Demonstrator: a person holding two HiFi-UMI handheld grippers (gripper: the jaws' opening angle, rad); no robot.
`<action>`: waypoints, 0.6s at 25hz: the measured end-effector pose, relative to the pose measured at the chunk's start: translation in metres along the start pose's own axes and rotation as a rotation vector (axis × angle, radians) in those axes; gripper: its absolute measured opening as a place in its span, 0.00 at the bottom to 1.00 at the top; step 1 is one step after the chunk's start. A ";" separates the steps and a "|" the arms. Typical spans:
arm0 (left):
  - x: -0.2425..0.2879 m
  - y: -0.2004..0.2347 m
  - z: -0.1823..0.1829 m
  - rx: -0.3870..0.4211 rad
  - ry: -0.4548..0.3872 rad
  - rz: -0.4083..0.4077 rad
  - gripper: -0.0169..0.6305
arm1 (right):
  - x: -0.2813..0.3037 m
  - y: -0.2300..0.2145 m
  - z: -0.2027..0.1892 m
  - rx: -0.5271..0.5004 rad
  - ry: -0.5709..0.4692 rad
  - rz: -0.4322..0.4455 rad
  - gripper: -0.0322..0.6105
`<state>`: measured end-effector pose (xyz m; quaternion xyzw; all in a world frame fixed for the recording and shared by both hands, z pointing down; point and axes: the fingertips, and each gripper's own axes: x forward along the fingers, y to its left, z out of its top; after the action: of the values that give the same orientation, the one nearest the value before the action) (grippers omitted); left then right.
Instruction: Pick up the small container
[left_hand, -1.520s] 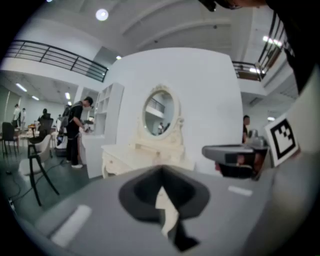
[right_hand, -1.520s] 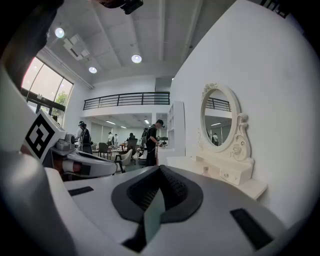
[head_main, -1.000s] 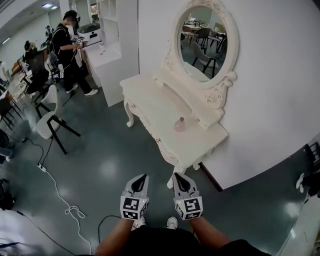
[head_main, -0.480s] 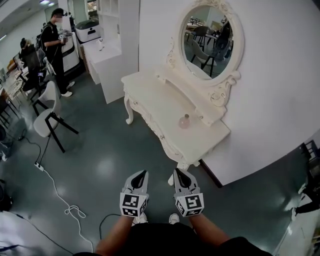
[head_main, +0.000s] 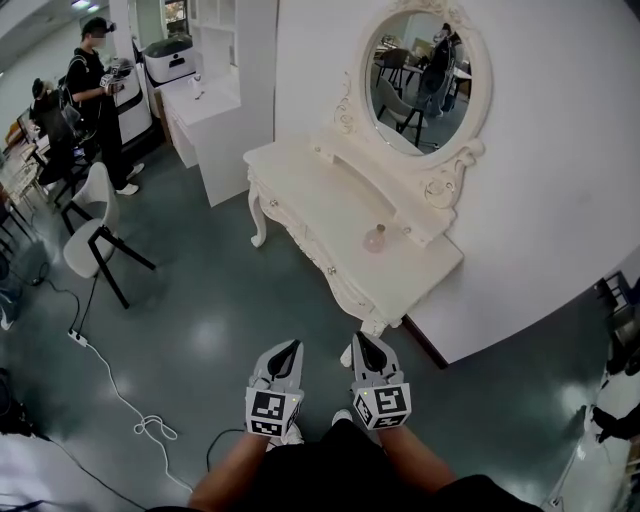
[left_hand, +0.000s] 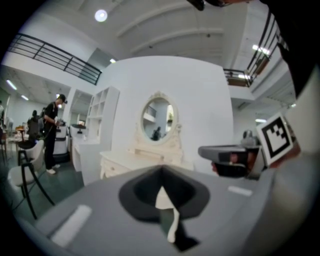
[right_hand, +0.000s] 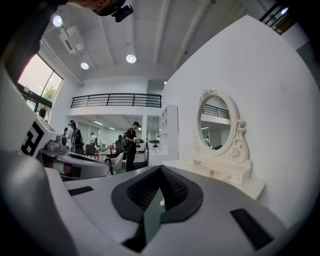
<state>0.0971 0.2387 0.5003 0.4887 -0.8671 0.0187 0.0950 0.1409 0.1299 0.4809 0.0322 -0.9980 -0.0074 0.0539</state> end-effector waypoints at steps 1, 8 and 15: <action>0.001 -0.001 -0.001 0.003 0.006 -0.007 0.04 | 0.002 0.000 0.001 -0.004 -0.002 0.002 0.06; 0.027 0.008 0.013 0.031 -0.004 -0.025 0.04 | 0.031 -0.012 0.002 0.015 -0.007 -0.005 0.06; 0.077 0.022 0.024 0.041 0.004 -0.018 0.04 | 0.078 -0.047 0.008 0.028 -0.021 0.008 0.06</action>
<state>0.0360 0.1824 0.4926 0.4981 -0.8620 0.0363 0.0869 0.0651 0.0781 0.4804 0.0287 -0.9986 0.0066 0.0431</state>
